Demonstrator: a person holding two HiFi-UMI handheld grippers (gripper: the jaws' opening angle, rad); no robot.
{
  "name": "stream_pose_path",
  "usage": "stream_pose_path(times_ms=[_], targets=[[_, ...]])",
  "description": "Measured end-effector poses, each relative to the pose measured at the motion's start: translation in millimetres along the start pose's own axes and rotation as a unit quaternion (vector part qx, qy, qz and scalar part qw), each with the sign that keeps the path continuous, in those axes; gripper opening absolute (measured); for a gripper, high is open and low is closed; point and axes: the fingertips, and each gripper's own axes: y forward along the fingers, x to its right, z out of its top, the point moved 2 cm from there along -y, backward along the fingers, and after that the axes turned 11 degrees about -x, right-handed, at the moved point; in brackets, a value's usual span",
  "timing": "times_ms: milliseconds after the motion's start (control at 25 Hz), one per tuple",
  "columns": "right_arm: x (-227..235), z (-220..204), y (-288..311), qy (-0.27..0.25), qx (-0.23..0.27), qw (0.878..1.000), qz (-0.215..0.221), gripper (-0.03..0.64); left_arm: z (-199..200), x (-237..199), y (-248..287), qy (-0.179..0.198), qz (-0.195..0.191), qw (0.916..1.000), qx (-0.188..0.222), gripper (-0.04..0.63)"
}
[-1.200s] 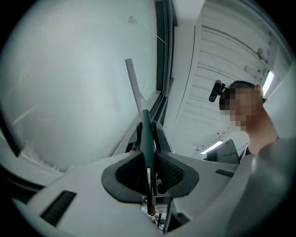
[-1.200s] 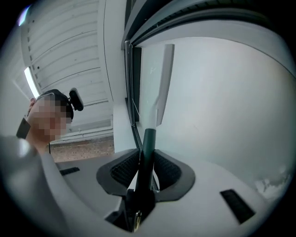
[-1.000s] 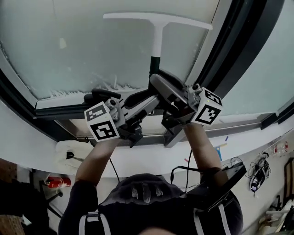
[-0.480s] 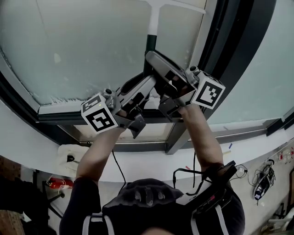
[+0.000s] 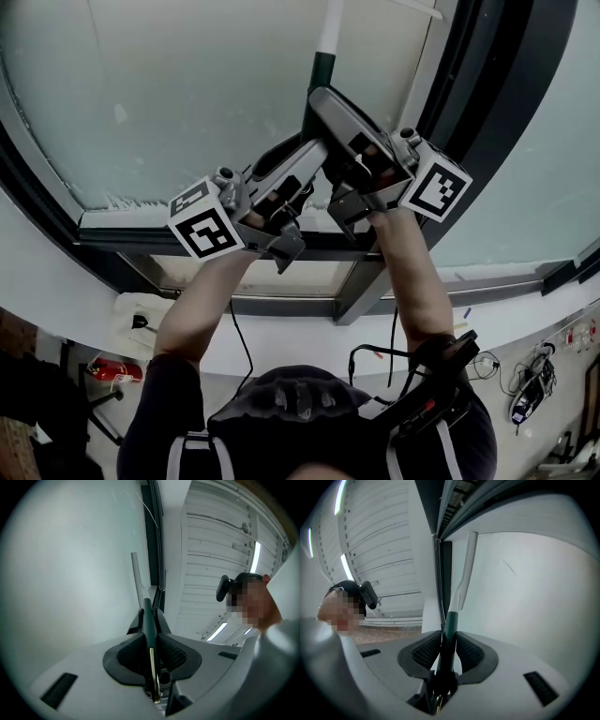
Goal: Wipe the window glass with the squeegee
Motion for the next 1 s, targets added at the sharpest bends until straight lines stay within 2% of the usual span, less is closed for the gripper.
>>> stream_pose_path(times_ms=[120, 240, 400, 640, 800, 1000], targets=[[4, 3, 0, 0.0, -0.007, 1.0, -0.022, 0.085, 0, -5, 3, -0.02, -0.01, 0.9996, 0.016, 0.098], [5, 7, -9, 0.016, 0.013, 0.999, -0.037, 0.087, -2, -3, 8, -0.029, -0.016, 0.9991, 0.027, 0.098], [4, 5, -15, 0.027, 0.02, 0.998, -0.047, 0.086, -1, -4, 14, -0.037, -0.018, 0.9989, 0.023, 0.098], [12, -5, -16, -0.028, -0.046, 0.994, -0.092, 0.087, -8, -18, 20, -0.037, 0.002, 0.9982, -0.047, 0.098], [16, -7, -14, -0.03, -0.07, 0.992, -0.098, 0.087, -8, -22, 21, -0.03, 0.013, 0.9962, -0.081, 0.098], [18, -10, -15, -0.015, -0.075, 0.993, -0.094, 0.087, -11, -23, 22, -0.025, 0.021, 0.994, -0.105, 0.098]])
